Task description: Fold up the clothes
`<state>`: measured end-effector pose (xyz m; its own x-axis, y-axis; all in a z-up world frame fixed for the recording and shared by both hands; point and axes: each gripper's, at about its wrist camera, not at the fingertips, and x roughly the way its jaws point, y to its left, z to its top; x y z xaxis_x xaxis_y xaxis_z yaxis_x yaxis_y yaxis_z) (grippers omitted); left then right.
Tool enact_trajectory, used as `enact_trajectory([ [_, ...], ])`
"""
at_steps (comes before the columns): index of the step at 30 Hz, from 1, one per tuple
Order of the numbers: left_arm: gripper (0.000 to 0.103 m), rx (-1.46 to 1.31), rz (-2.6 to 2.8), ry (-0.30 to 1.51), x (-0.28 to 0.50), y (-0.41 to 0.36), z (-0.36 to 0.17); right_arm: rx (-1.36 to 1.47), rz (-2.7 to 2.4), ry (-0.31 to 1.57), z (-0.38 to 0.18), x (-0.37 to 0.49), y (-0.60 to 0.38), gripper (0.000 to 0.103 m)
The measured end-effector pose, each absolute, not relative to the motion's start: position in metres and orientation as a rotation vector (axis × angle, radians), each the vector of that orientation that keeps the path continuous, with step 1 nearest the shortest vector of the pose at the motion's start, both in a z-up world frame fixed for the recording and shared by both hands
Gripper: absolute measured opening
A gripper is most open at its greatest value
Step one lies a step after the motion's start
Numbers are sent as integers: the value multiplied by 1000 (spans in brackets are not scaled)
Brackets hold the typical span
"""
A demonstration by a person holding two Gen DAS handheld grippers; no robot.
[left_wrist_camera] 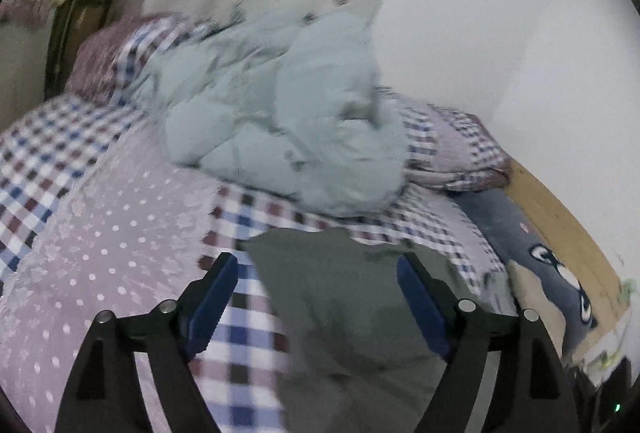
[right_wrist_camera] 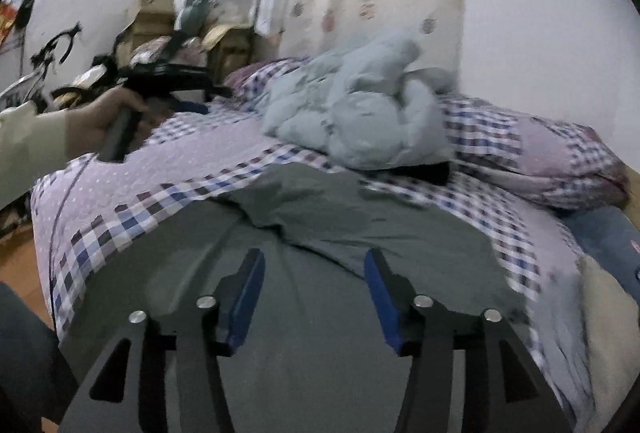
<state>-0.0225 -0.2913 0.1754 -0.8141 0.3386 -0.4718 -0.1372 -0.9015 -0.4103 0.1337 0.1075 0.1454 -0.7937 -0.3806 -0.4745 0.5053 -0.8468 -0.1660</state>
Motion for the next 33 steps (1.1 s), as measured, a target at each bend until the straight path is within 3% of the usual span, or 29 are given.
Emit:
enact_trajectory([
  [10, 87, -695, 2747, -335, 79, -173, 216, 522, -2843, 170, 167, 182, 240, 69],
  [14, 88, -758, 2734, -269, 91, -133, 206, 506, -2890, -34, 170, 184, 285, 73],
  [23, 88, -892, 2633, -206, 76, -17, 159, 577, -2941, -147, 165, 186, 332, 74],
  [26, 88, -1023, 2541, -303, 52, 26, 130, 603, -2940, -235, 164, 186, 349, 74],
  [33, 88, -1286, 2314, -845, -10, 73, 62, 657, -2870, -574, 157, 180, 392, 74],
])
